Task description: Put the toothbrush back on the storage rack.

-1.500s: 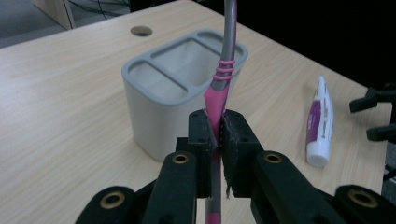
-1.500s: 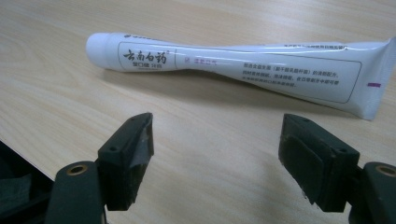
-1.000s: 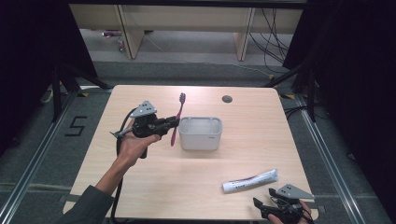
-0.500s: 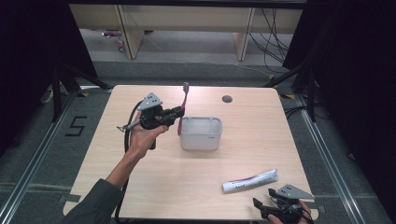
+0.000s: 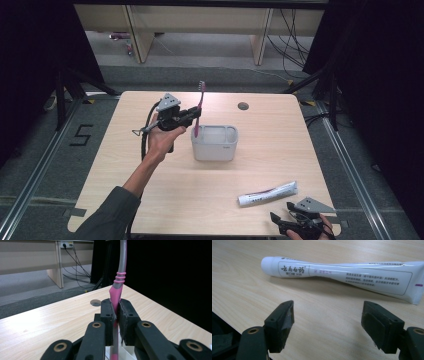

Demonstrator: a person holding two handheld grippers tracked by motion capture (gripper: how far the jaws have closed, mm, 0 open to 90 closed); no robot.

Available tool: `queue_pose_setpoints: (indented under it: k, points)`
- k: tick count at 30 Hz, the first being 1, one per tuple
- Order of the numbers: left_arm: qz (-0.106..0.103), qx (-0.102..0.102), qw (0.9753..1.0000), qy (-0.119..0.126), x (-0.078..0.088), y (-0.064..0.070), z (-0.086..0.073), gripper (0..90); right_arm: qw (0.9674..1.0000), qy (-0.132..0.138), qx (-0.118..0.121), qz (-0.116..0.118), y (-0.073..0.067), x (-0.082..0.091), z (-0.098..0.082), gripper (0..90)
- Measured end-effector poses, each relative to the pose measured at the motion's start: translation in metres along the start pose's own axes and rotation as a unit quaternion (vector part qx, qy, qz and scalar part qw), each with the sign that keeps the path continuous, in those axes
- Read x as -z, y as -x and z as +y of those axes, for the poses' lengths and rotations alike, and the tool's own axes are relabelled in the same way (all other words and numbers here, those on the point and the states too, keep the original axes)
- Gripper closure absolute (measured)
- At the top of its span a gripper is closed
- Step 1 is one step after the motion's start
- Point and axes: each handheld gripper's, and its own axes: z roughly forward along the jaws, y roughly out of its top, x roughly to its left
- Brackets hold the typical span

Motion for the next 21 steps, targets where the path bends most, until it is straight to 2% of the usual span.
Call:
queue_pose_setpoints:
  k: [2, 10, 17, 18, 19, 20, 21]
  points:
    - [0.003, 0.006, 1.0000, 0.000, -0.002, -0.001, -0.002, 82.3, 1.0000, 0.002, 0.002, 0.001, 0.000, 0.000, 0.000, 27.2]
    - [0.008, 0.007, 0.9999, 0.000, -0.010, 0.001, -0.011, 82.3, 1.0000, -0.002, 0.004, -0.004, 0.000, 0.001, 0.000, 27.1]
    - [0.019, 0.013, 0.9997, -0.004, -0.015, -0.003, -0.022, 82.2, 1.0000, -0.003, 0.008, -0.003, 0.000, 0.001, 0.000, 27.2]
    - [0.018, 0.015, 0.9997, -0.006, -0.015, -0.003, -0.024, 82.2, 0.9999, -0.005, -0.009, 0.005, -0.002, 0.000, 0.000, 27.1]
    - [0.019, 0.010, 0.9997, -0.008, -0.015, -0.004, -0.025, 82.2, 1.0000, -0.002, 0.007, -0.002, 0.000, 0.001, 0.000, 27.1]
    - [0.019, 0.014, 0.9997, -0.010, -0.016, -0.004, -0.027, 82.2, 1.0000, -0.002, 0.003, 0.004, 0.000, 0.000, 0.000, 27.1]
    - [0.019, 0.017, 0.9996, -0.014, -0.016, -0.004, -0.029, 82.2, 1.0000, -0.003, 0.003, -0.001, 0.000, 0.001, 0.000, 27.1]
